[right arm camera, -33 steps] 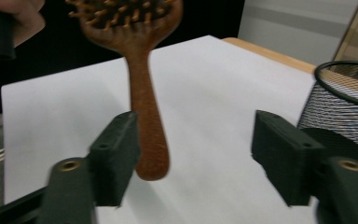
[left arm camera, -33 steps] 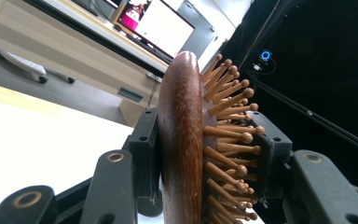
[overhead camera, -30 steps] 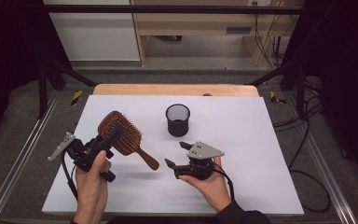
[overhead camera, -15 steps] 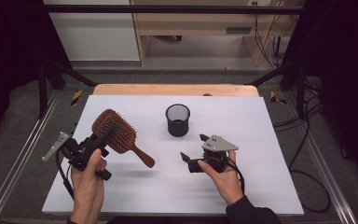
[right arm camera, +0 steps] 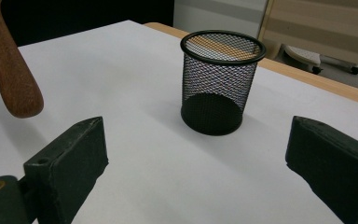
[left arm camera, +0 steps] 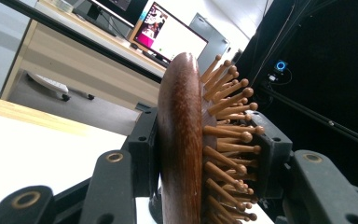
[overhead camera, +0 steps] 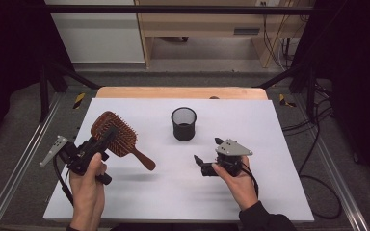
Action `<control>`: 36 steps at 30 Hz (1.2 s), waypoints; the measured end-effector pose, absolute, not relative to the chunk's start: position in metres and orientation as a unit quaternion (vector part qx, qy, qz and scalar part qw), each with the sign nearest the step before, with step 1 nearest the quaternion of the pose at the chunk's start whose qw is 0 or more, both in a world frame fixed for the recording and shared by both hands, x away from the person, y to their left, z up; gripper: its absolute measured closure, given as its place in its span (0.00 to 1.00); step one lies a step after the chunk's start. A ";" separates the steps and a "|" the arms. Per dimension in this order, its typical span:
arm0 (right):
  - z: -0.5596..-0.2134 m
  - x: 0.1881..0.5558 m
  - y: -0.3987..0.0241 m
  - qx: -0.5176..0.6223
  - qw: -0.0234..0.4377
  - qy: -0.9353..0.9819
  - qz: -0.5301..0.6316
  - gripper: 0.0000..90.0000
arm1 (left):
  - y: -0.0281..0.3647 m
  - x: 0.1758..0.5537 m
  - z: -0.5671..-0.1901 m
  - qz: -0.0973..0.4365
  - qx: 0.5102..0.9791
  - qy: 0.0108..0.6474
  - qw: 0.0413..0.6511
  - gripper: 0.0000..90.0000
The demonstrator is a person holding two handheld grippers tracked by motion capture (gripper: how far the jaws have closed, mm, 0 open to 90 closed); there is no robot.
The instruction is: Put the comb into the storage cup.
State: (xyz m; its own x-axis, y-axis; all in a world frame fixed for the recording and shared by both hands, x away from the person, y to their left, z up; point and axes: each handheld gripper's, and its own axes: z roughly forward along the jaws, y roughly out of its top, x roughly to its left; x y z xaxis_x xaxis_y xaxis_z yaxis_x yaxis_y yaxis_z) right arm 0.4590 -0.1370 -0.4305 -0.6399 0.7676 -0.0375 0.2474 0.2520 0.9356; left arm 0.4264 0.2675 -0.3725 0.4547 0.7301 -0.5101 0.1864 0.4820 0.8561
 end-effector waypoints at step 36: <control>-0.438 0.438 -0.213 0.403 0.282 0.707 0.507 0.05 | 0.260 0.427 -0.372 0.205 0.487 0.475 0.703 0.58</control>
State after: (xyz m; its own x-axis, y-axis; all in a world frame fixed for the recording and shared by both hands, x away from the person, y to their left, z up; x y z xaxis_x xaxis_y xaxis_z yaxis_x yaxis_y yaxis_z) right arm 0.4376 -0.2127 -0.4384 -0.5160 0.8565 0.0090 0.2831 0.1607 0.9455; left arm 0.4270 0.2605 -0.3725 0.4636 0.7517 -0.4690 0.1745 0.4415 0.8802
